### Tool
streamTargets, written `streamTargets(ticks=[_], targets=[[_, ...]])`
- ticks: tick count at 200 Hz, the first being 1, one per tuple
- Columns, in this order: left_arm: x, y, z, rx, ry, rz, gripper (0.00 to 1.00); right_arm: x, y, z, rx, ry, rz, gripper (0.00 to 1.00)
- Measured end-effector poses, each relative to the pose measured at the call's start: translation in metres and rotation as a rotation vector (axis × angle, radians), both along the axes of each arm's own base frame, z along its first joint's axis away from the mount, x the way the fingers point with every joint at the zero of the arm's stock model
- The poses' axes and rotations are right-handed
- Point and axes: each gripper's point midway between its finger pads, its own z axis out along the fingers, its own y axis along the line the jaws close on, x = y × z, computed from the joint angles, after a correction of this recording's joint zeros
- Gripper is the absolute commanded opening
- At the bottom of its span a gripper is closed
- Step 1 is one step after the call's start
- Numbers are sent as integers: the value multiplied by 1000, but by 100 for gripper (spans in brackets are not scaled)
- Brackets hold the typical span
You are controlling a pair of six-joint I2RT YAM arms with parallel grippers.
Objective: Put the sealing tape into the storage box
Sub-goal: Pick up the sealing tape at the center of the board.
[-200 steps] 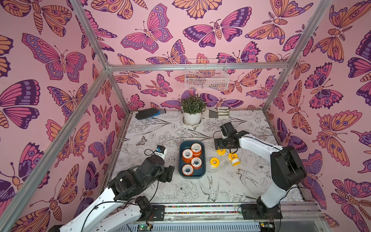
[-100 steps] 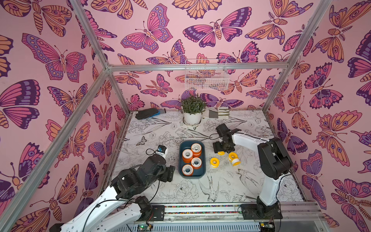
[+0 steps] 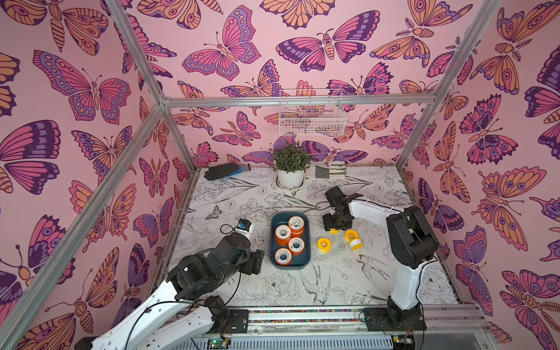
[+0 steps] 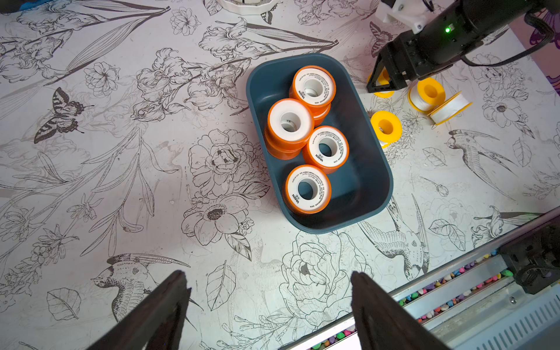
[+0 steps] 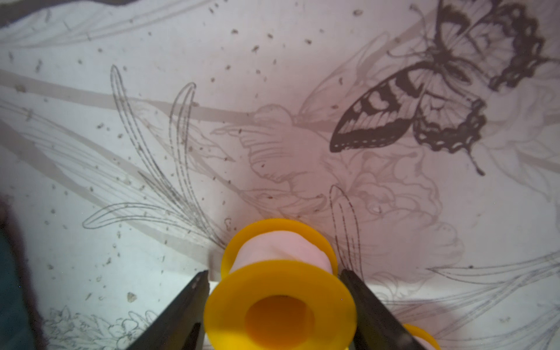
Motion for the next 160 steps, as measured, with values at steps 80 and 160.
streamTargets(ticks=[80,160], targets=[[0,0,0,0,0,0,88,-2,5,1,-8,-8,15,60],[0,0,0,-1,-1,1,88,-15,20,61,38,-124,68,59]])
